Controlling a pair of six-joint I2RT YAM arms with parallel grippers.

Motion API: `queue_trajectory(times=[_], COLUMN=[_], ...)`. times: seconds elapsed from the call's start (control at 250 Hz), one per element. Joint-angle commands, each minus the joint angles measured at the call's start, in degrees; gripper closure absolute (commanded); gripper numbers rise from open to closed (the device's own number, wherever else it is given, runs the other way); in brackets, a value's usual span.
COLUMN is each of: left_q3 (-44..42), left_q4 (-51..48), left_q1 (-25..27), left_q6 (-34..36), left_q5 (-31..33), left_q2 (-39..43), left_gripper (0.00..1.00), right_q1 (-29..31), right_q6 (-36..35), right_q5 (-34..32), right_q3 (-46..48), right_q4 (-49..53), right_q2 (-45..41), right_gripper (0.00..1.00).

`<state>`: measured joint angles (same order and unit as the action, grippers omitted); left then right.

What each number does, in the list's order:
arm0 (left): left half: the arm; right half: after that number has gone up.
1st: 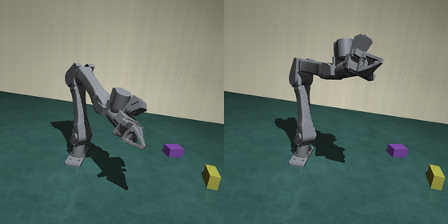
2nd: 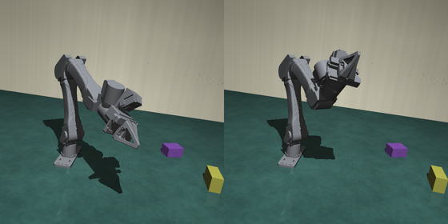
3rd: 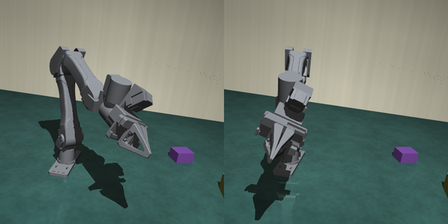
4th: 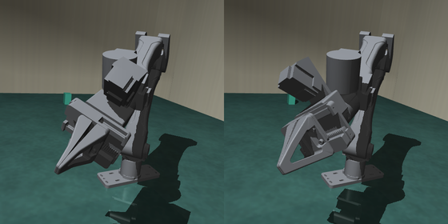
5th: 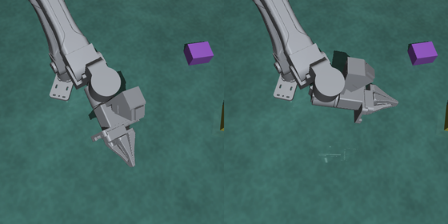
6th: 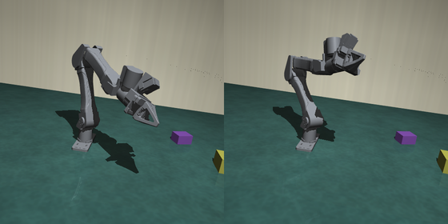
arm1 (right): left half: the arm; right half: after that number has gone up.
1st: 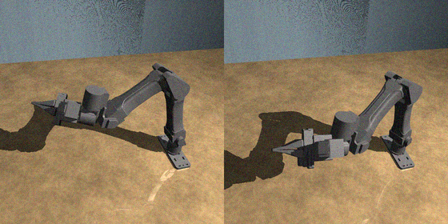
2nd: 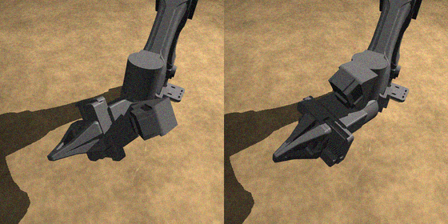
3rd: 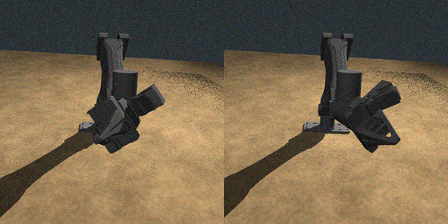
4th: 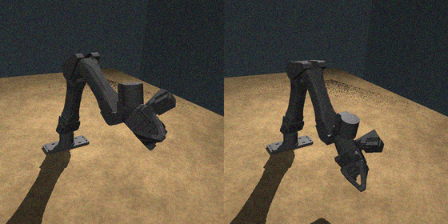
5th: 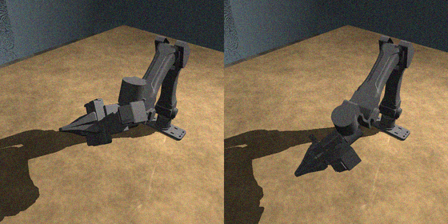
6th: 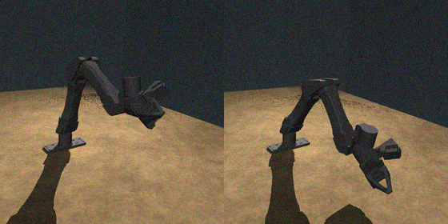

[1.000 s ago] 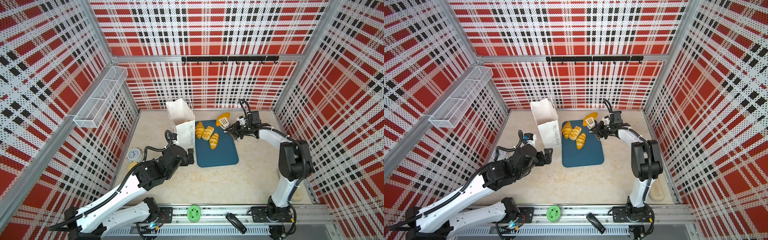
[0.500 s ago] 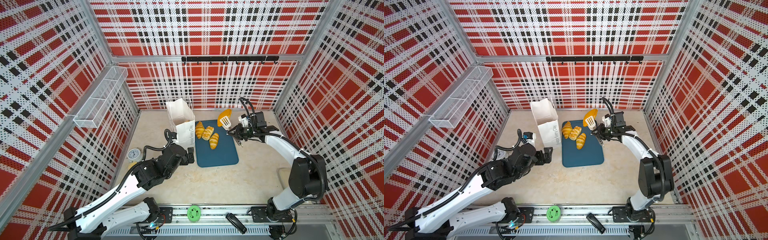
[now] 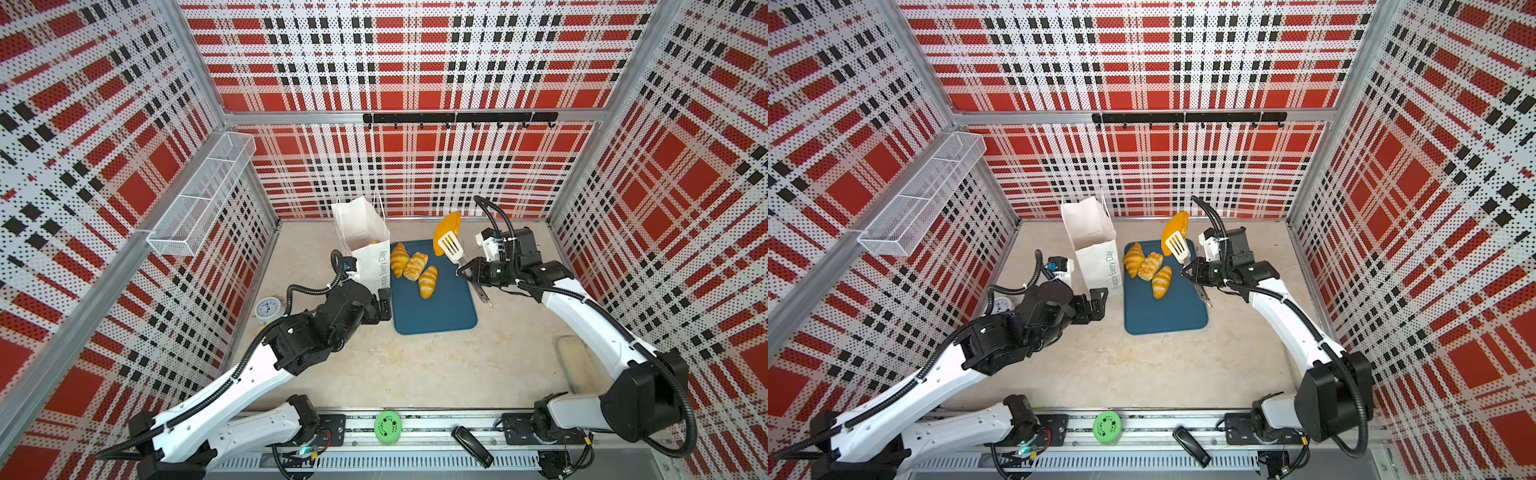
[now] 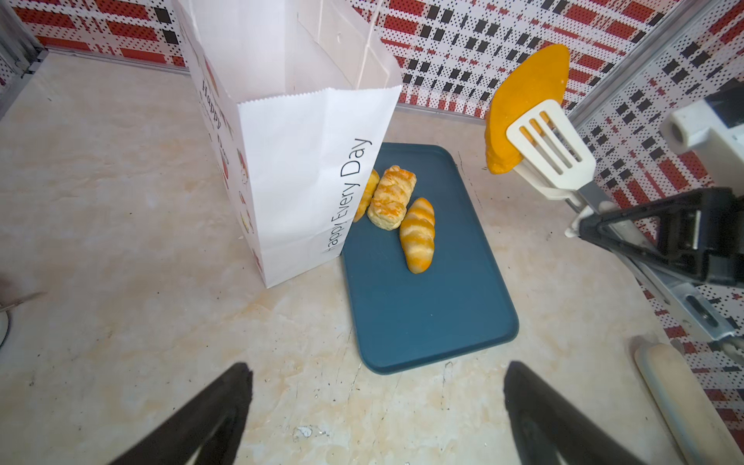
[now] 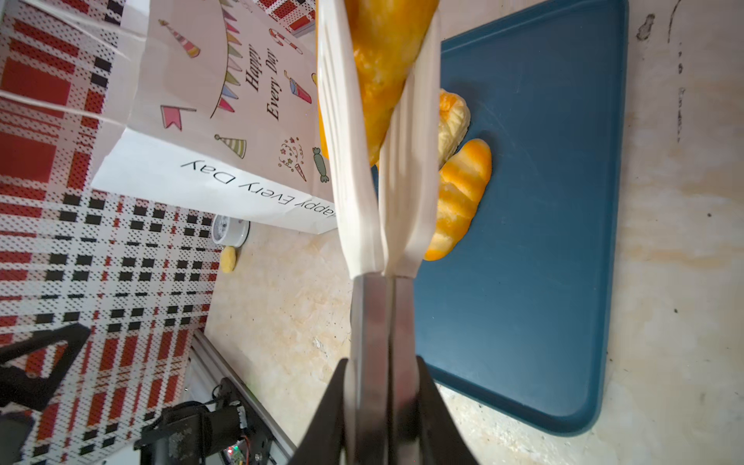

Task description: Place the fake bread into the paper bag

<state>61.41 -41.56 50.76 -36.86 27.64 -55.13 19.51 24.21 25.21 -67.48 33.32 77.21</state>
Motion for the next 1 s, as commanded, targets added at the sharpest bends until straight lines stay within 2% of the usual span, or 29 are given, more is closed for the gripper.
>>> queue_trajectory(times=[0.0,0.164,0.552,0.744,0.992], left_q3=[1.79,2.16,4.70,6.35,7.59], left_q4=[0.65,1.04,0.38,-0.75,-2.32], left_q1=[-1.05,-2.63,-7.16,-7.97,-11.73], left_q6=[0.83,1.08,2.38,2.85,3.80], left_q5=[0.10,-1.79,-5.31,-4.87,-5.64], left_q2=[-0.08,0.05,-0.37,-0.52,0.55], left_gripper=[0.01,0.01,0.01,0.01,0.01], right_q1=[1.92,4.14,13.82,16.47,22.34], right_q6=[-5.16,-7.05,-12.80,-14.80,-18.87], right_q5=[-4.54,-6.49,-16.85,-19.46,-24.28], right_q3=[-1.89,-2.82,-8.15,-11.10,-17.43], right_q4=[0.11,0.30,4.46,4.76,6.26], right_q2=[-3.23,-5.18,-6.70,-5.76,-3.23], right_gripper=[0.78,0.77,0.77,0.77,0.76])
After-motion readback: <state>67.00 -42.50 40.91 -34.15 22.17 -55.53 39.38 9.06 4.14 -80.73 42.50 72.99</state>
